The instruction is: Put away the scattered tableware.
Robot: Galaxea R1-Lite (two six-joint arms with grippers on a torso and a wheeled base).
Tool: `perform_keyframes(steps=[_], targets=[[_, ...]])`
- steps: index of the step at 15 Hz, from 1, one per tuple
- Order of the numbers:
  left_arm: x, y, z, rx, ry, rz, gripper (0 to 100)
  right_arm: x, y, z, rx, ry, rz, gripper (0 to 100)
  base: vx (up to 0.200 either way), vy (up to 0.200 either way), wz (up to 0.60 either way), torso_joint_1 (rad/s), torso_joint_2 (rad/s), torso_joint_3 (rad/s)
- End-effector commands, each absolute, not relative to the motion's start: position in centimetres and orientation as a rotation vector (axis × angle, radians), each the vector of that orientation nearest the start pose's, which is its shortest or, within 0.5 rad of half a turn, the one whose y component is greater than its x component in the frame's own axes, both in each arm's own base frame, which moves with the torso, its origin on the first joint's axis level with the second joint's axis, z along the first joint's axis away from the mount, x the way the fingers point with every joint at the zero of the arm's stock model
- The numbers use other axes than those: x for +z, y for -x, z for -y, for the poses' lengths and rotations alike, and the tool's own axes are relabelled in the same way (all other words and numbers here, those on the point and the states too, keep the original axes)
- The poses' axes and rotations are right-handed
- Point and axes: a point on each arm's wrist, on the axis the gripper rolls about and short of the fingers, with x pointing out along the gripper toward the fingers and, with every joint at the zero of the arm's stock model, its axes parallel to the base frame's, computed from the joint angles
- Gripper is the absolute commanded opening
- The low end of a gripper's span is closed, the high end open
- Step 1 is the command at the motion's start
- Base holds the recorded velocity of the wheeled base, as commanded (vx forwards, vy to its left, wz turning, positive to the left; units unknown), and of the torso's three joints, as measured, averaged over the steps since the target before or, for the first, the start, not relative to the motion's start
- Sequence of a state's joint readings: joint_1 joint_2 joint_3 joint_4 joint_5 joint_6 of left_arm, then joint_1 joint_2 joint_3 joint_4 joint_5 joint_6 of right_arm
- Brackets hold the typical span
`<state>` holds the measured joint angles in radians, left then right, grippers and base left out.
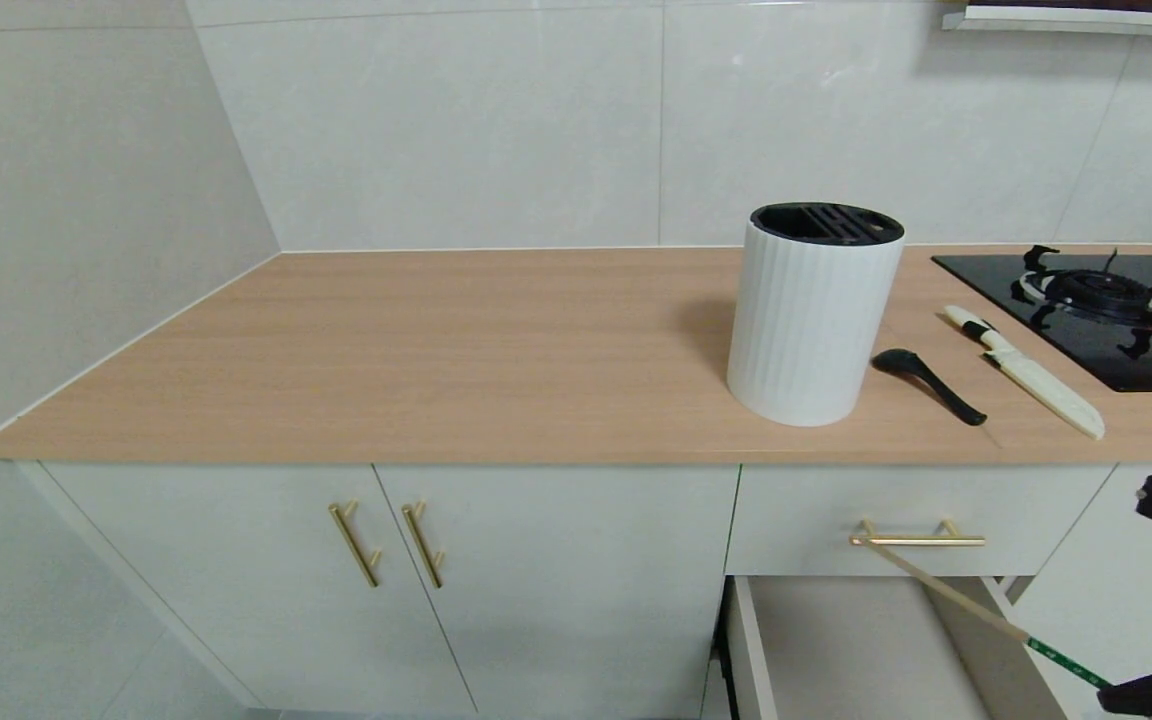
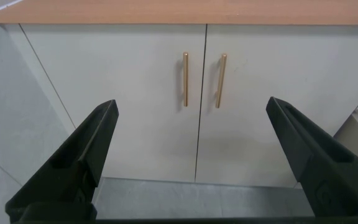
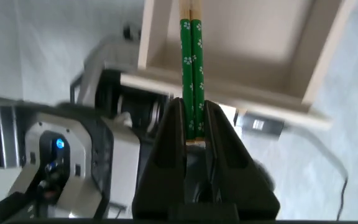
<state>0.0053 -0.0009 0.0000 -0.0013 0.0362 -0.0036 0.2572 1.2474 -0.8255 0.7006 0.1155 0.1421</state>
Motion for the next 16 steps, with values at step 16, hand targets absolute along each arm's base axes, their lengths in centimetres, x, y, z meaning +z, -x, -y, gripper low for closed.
perform_keyframes(steps=[16], targets=[[7.6,2.3,-0.1,0.043,0.003,0.002,100,15.2,-17.3,-5.9,0.196,-0.105,-1.262,0,0.0,0.0,0.0,-0.066,0.17,0.099]])
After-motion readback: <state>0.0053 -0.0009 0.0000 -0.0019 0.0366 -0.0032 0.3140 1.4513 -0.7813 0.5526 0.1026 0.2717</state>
